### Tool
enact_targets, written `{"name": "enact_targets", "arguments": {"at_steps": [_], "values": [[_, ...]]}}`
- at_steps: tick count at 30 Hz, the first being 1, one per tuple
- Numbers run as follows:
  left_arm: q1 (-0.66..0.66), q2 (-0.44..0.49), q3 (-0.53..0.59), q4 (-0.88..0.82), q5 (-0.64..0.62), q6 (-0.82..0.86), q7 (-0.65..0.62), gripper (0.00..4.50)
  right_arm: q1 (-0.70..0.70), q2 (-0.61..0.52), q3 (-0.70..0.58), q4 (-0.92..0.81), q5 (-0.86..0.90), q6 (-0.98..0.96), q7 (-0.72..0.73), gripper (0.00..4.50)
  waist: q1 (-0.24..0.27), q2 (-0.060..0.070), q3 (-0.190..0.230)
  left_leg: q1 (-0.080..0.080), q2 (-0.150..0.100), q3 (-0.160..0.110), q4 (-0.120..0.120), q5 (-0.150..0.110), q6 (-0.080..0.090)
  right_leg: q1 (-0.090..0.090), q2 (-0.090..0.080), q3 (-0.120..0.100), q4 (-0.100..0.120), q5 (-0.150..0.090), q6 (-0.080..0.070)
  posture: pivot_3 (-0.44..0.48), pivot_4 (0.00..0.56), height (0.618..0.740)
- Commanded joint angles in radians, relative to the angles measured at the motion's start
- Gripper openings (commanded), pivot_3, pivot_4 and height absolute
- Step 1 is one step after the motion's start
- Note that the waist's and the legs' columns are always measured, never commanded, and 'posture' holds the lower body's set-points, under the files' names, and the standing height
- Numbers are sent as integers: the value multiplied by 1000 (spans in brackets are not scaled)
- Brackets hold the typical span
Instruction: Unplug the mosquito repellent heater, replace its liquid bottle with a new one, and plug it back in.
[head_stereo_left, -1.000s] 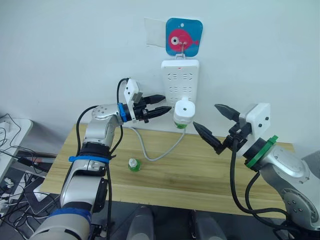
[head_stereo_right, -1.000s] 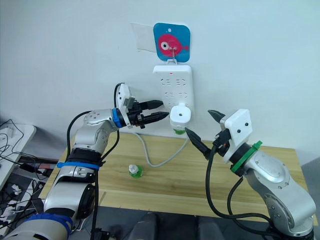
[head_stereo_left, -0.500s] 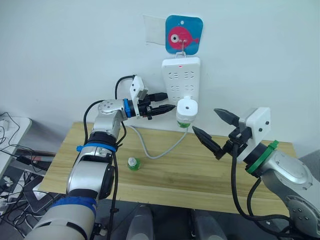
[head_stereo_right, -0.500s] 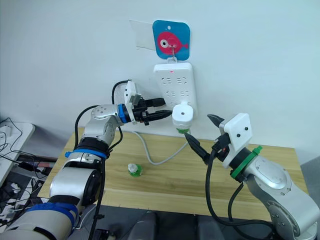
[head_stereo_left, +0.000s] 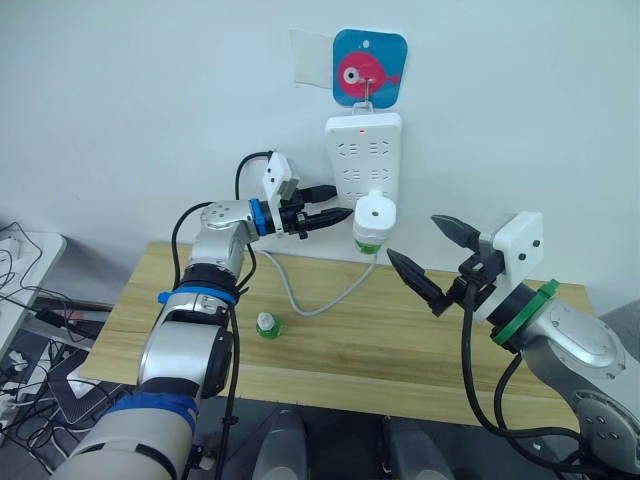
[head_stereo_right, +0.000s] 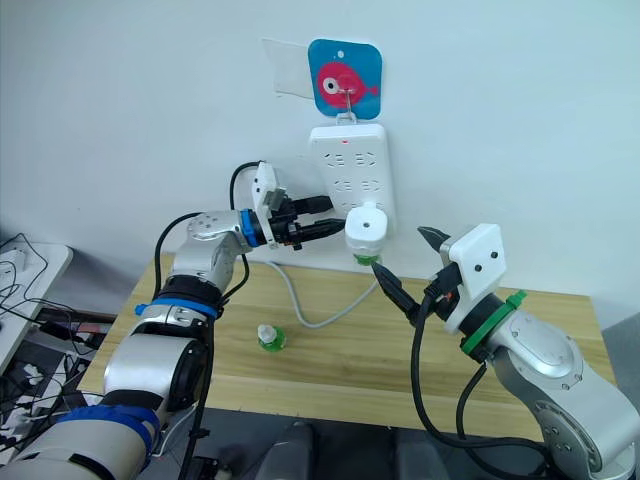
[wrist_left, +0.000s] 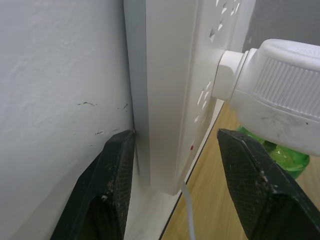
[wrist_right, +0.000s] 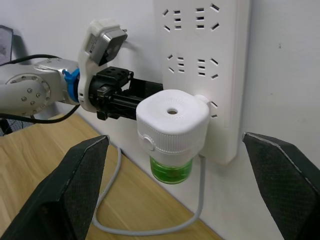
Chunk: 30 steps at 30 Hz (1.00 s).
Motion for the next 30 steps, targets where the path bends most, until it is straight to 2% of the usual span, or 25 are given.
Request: {"name": "enact_targets", "arguments": {"at_steps": [1, 9, 19, 24, 30], "values": [[-22, -16, -13, -75, -14, 11, -61, 2697, -12, -2, -20, -24, 16, -7, -7, 4500, -1, 0, 2, 0, 0, 0, 0, 0, -1, 0, 0, 0, 0, 0, 0, 105, 232, 740], [3, -6, -27, -180, -27, 89, -151, 2697, 5, -5, -27, -29, 22, -12, -9, 4500, -3, 1, 9, -1, 0, 0, -1, 1, -2, -1, 0, -1, -1, 0, 0, 101, 239, 740], [29, -1, -7, -257, -45, 170, -102, 2697, 38, 18, -40, -43, 22, -7, -66, 4500, -4, 2, 10, -1, 0, 0, -1, 1, -2, -1, 0, -1, -1, 0, 0, 99, 248, 740], [50, 24, -13, -289, -47, 208, -106, 1358, 62, 42, -26, -77, 21, 8, -126, 4500, -7, 2, 13, -1, 1, 0, -1, 1, -2, -1, 0, -1, 0, 0, 0, 97, 256, 740], [44, 19, -6, -287, -43, 216, -56, 1350, 60, 69, 2, -106, 12, 45, -206, 4500, -12, 3, 19, -1, 1, 0, -1, 1, -2, -1, 0, -1, -1, 0, 0, 85, 269, 740]]}}
